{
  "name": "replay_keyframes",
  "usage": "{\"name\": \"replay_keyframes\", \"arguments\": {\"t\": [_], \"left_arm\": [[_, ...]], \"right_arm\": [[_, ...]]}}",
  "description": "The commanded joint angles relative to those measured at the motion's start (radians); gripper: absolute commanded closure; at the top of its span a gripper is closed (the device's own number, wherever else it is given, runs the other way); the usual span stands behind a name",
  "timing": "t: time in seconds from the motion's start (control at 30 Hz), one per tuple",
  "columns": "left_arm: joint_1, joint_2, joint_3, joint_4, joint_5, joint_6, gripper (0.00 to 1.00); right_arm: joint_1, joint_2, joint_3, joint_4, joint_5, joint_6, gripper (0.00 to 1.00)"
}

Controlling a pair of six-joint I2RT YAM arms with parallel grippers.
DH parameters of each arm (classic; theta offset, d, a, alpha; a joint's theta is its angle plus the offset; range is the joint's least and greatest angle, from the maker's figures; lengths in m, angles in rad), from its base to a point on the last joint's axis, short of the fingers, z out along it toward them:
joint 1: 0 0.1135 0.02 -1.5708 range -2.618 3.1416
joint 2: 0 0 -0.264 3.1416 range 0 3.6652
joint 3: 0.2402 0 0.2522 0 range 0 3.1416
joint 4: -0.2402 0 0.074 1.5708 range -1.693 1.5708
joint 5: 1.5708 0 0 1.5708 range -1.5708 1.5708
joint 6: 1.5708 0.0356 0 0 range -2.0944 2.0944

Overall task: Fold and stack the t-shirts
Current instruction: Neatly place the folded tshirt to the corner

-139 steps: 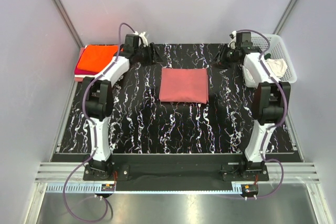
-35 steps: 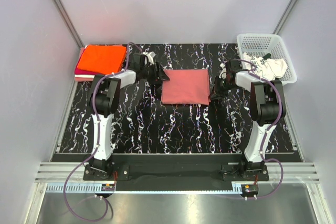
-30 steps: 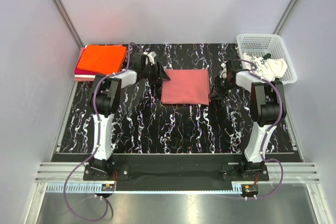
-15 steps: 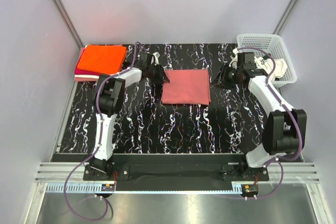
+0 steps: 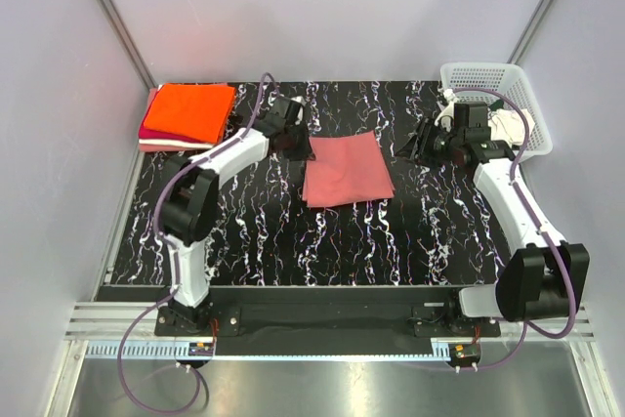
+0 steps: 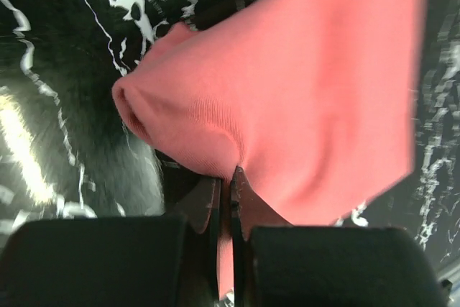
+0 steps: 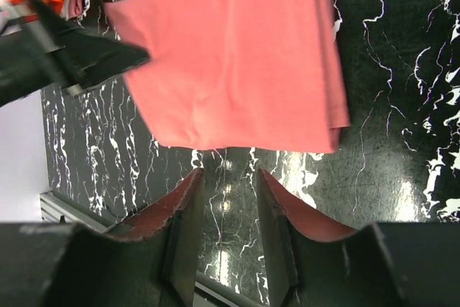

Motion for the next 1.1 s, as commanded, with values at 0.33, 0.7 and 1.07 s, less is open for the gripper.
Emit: {"name": "replay_keyframes", "arguments": {"t": [0.33,0.7,1.07], "left_arm": [[-0.052,-0.098,0.047,-0.097,-0.160,0.110,1.00],[0.168,-0.111,0.213,-0.269,-0.035,0.426,1.00],[0.347,0.024,0.484,-0.377,-0.020,0.644,1.00]], "right_arm": [[-0.004,-0.081,0.055,-0.054,-0.004,0.030,0.57],[-0.003,-0.125,0.065,-0.048,-0.029,0.060,0.55],[-0.003,-0.136,0.036,0.039,-0.106,0.083,0.54]]}}
